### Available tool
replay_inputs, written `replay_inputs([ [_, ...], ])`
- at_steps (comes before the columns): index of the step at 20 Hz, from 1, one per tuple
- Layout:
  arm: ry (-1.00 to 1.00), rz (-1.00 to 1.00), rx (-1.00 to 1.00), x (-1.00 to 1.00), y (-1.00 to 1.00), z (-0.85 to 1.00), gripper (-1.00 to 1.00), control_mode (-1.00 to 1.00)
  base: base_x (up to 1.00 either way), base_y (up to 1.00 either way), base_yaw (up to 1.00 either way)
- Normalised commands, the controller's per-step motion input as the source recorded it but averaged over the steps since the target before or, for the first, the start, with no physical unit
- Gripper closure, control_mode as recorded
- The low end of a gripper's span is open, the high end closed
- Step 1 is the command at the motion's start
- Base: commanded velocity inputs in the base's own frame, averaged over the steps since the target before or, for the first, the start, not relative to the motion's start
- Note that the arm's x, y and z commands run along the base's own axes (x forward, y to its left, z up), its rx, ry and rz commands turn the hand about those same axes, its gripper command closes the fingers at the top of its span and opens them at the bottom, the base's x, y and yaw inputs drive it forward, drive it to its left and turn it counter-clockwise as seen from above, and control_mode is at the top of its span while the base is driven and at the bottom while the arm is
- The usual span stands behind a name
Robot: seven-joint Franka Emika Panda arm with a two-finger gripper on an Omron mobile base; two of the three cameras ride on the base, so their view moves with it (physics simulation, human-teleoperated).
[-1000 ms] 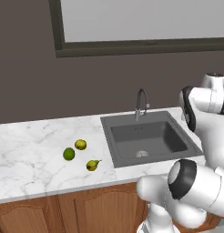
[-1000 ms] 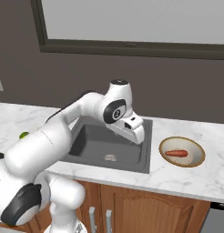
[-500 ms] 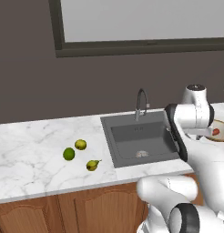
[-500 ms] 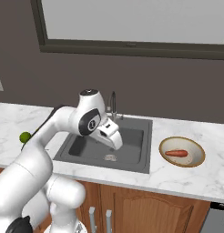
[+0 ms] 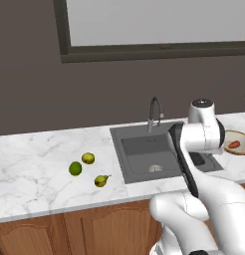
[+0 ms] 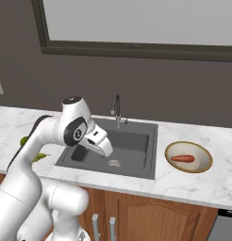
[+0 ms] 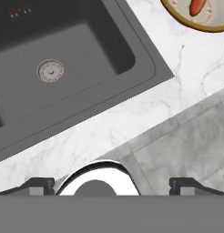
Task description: There is a mixed pile of frozen fruits and vegetables on the counter. Locate all the frozen vegetables and place the items in a bowl on the counter. Take all the frozen fruits and defrost them in a running sink.
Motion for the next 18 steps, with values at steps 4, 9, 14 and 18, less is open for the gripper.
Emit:
replay_inputs([
  [4,0.02,0.00,0.00,0.28,0.30,0.05,-1.00,-1.00,0.00,0.00,0.00],
  [9,0.05,0.02,0.00,0.11,0.43,0.01,-1.00,-1.00,0.00,0.00,0.00],
  [14,0.15,0.09,0.11,0.21,0.47,0.03,-1.00,-1.00,0.00,0.00,0.00],
  [18,0.21,0.17,0.09,0.40,0.49,0.09,-1.00,-1.00,0.00,0.00,0.00],
])
